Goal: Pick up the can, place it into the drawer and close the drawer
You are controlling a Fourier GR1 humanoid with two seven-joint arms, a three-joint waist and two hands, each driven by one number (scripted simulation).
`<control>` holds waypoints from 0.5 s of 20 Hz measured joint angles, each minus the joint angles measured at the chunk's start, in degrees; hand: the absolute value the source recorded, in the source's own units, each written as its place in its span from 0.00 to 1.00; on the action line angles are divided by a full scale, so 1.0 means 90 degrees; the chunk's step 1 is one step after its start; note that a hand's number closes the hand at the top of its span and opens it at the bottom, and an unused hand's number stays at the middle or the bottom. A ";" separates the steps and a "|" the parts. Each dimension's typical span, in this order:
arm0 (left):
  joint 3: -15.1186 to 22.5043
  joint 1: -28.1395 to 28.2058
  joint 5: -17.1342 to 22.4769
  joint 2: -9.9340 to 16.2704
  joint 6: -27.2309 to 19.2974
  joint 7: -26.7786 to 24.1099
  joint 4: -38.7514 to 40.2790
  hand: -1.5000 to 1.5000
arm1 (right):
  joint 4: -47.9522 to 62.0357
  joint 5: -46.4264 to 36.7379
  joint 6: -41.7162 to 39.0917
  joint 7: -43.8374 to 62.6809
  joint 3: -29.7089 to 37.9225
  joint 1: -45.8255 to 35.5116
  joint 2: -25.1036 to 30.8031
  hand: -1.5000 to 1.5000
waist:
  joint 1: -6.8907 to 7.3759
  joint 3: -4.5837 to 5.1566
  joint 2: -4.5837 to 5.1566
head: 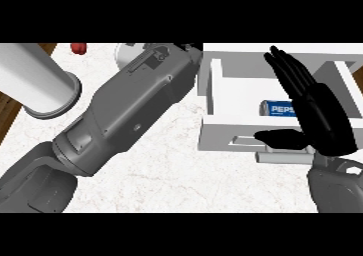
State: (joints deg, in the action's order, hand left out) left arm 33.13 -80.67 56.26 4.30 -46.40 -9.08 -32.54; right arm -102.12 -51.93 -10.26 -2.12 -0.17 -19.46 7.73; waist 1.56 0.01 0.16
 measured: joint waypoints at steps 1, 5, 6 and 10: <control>0.0010 0.0035 -0.0029 0.0039 -0.0012 0.0053 -0.0057 0.00 | 0.0315 -0.0118 0.0059 -0.0072 -0.0018 -0.0184 0.0063 0.00 | 0.0019 0.0000 0.0001; 0.0053 0.0233 -0.0175 0.0269 -0.0046 0.0237 -0.0355 0.00 | 0.1295 -0.0736 0.0341 -0.0180 -0.0238 -0.0663 0.0198 0.00 | 0.0039 0.0000 -0.0009; 0.0064 0.0321 -0.0204 0.0364 -0.0023 0.0275 -0.0444 0.00 | 0.1616 -0.0880 0.0529 -0.0196 -0.0246 -0.0781 0.0175 0.00 | 0.0066 0.0000 -0.0008; 0.0049 0.0586 -0.0336 0.0678 -0.0035 0.0436 -0.0820 0.00 | 0.2806 -0.1323 0.1202 -0.0285 -0.0263 -0.1160 0.0068 0.00 | 0.0066 -0.0003 -0.0005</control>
State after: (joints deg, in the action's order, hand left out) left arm 33.57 -75.39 53.23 10.40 -46.72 -5.16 -39.92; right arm -76.87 -63.84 0.56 -4.68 -2.54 -29.91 8.34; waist 2.16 -0.01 0.12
